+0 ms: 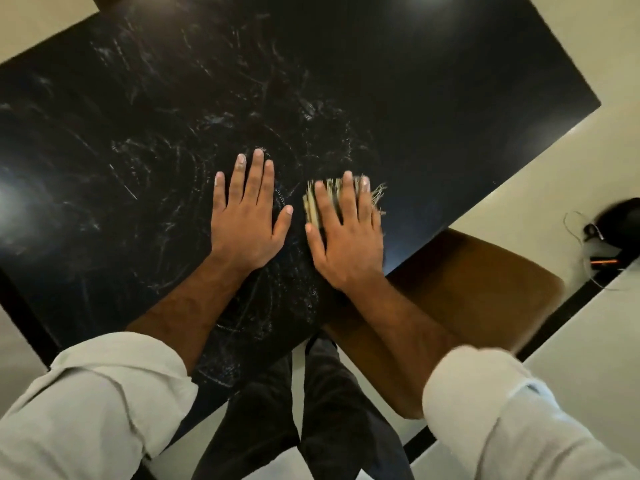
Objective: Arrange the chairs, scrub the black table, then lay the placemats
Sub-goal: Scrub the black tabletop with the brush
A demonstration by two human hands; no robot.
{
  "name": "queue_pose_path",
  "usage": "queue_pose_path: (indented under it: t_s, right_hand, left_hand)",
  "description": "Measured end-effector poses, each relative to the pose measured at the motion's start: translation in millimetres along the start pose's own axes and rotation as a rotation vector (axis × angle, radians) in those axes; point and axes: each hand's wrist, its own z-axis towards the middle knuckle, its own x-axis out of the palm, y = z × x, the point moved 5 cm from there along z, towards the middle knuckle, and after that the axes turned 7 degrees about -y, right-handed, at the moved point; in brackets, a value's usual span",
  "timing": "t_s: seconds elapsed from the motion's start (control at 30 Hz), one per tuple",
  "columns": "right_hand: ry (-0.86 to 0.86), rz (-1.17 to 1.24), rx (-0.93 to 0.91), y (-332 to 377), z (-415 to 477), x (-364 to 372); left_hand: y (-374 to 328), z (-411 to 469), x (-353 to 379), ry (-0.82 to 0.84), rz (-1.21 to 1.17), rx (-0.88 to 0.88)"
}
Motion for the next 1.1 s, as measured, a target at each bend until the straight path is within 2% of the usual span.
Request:
queue_pose_path:
  t_s: [0.07,0.13,0.27,0.47,0.57,0.7,0.77,0.83,0.97,1.1]
  right_hand:
    - [0.044,0.006,0.017,-14.9,-27.4,-1.0]
    - [0.04,-0.012,0.117,-40.0,-33.9,-5.4]
    - [-0.064,-0.023,0.317,-82.1,30.2,-11.6]
    - [-0.157,-0.05,0.173,-21.7,127.6,2.4]
    - [-0.139,-0.019,0.079,8.4,116.5,4.6]
    - [-0.034,0.021,-0.068,4.7,49.0,5.3]
    - [0.02,0.025,-0.023,-10.6,13.5,1.4]
    - [0.04,0.005,0.101,-39.3,-4.3,-2.9]
    - [-0.025,-0.033,0.33,-92.6,29.6,-8.7]
    - [-0.111,-0.014,0.279,-63.4,94.7,-2.3]
  left_hand:
    - [0.7,0.3,0.8,0.013,-0.001,-0.016]
    - [0.1,0.1,1.4,0.014,0.009,-0.033]
    - [-1.7,0.6,3.9,0.009,0.023,-0.048]
    - [-2.4,1.0,3.2,-0.004,0.036,-0.051]
    - [-2.3,1.1,1.7,0.011,0.034,-0.048]
    - [-1.2,1.0,-0.1,0.01,0.027,-0.039]
    - [-1.6,1.2,-2.3,0.005,0.02,-0.04]
    - [-1.8,1.5,-2.2,-0.001,0.022,-0.043]
    - [-2.0,0.1,0.9,-0.01,0.028,-0.045]
    - [-3.3,0.8,1.8,-0.002,0.025,-0.057]
